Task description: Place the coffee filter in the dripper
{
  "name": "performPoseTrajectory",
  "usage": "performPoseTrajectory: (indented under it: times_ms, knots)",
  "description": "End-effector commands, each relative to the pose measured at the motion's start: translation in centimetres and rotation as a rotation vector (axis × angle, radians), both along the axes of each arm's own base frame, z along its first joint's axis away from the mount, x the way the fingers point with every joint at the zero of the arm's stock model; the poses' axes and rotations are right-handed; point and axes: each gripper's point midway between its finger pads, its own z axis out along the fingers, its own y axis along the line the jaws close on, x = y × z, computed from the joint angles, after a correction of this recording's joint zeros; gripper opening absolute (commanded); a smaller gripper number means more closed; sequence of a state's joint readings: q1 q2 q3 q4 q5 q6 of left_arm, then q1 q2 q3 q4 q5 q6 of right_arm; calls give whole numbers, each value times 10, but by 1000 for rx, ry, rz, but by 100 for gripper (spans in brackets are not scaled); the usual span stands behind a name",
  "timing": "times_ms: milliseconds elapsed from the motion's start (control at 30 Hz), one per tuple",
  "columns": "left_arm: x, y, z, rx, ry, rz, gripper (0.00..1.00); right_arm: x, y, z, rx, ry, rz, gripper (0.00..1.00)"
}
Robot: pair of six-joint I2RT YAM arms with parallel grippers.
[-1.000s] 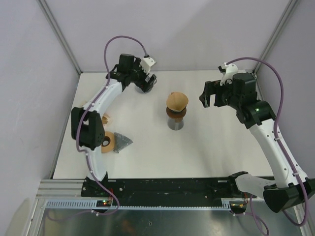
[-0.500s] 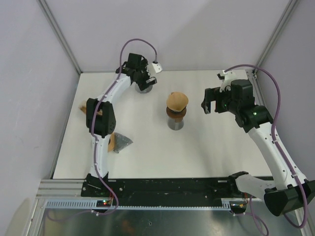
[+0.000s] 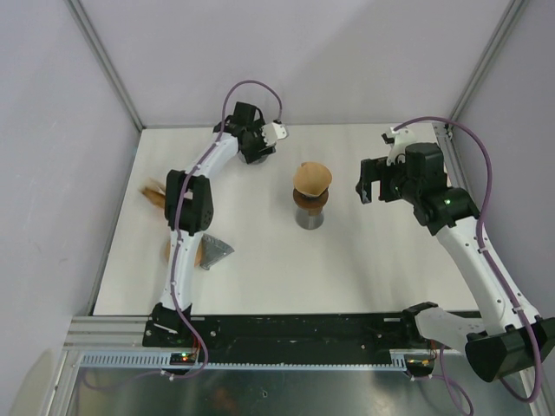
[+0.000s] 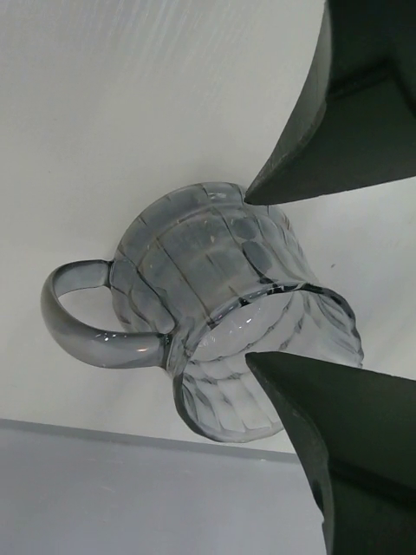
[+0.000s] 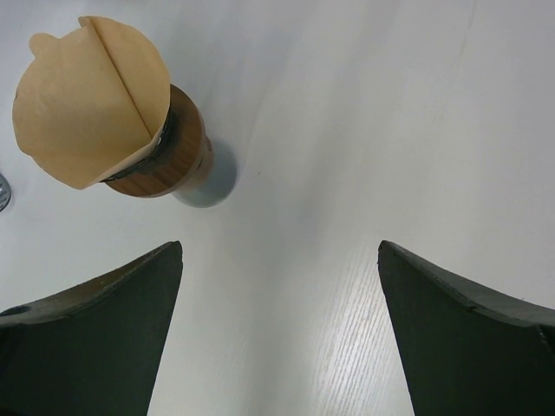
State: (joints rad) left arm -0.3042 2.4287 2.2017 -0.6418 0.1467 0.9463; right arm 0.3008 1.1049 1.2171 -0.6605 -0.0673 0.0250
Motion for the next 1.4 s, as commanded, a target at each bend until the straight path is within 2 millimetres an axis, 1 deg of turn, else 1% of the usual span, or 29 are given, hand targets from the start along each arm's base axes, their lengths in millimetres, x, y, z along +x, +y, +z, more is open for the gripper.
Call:
performPoseTrajectory:
  times_ms: [0, 67, 167, 300, 333, 400, 433, 467, 600, 633, 667, 700, 733, 767, 800, 833, 867, 933, 1033, 1067, 1100, 1133, 1167, 1300, 1367]
  knots:
    - [12, -1, 14, -6, -44, -4, 67, 1, -5, 14, -7, -65, -10, 99]
    - [9, -3, 11, -18, -30, -11, 59, 1, -6, 14, -10, -67, -12, 99]
    - [-2, -7, 6, -38, 5, -37, 45, 1, -6, 15, -10, -71, -15, 99]
    - [-19, -15, 16, -104, 41, -65, 15, 1, -6, 13, -11, -66, -14, 99]
    - [-23, -17, 22, -124, 45, -69, 10, 1, -6, 13, -11, -65, -12, 99]
    - [-31, -21, 28, -164, 62, -76, 4, 0, -5, 13, -10, -64, -9, 99]
    - [-34, -23, 34, -183, 66, -75, 2, 0, -4, 13, -9, -65, -7, 99]
    - [-37, -24, 36, -195, 71, -74, 1, -1, -4, 13, -8, -65, -5, 99]
    - [-48, -25, 60, -247, 73, -46, 0, -4, -4, 16, -7, -71, -2, 99]
    - [-51, -24, 70, -260, 65, -36, 0, -5, -4, 17, -6, -73, -2, 99]
    - [-56, -23, 75, -273, 72, -29, 0, -7, -4, 17, -4, -73, -2, 99]
    - [-61, -22, 87, -292, 66, -22, 0, -7, -4, 17, -4, -73, 0, 99]
    - [-68, -20, 92, -315, 78, -19, 0, -9, -4, 18, -2, -73, 0, 99]
    - [-77, -19, 105, -342, 76, -20, 0, -10, -4, 17, 0, -70, 1, 99]
    - [-88, -19, 106, -362, 100, -27, 0, -10, -4, 18, 2, -69, -1, 99]
    - [-99, -20, 115, -382, 103, -39, 0, -11, -4, 17, 4, -67, -1, 99]
    - [-113, -20, 112, -395, 133, -51, 0, -12, -4, 18, 8, -65, -3, 100]
    - [-143, -21, 119, -427, 158, -86, 0, -13, -3, 17, 16, -59, -3, 99]
    - [-182, -22, 116, -458, 206, -143, 0, -16, -1, 20, 32, -60, 2, 99]
    - [-196, -22, 112, -459, 221, -165, 0, -17, 0, 21, 38, -62, 5, 99]
    - [-209, -21, 102, -450, 245, -180, 0, -19, 1, 22, 48, -66, 11, 99]
    - [-220, -21, 99, -439, 244, -203, 0, -20, 3, 24, 57, -68, 18, 99]
    - [-232, -21, 92, -423, 256, -221, 0, -21, 5, 26, 66, -72, 24, 99]
    - [-268, -20, 76, -387, 266, -304, 0, -25, 10, 30, 91, -76, 35, 99]
    - [-282, -22, 68, -379, 276, -344, 0, -27, 12, 31, 98, -74, 39, 99]
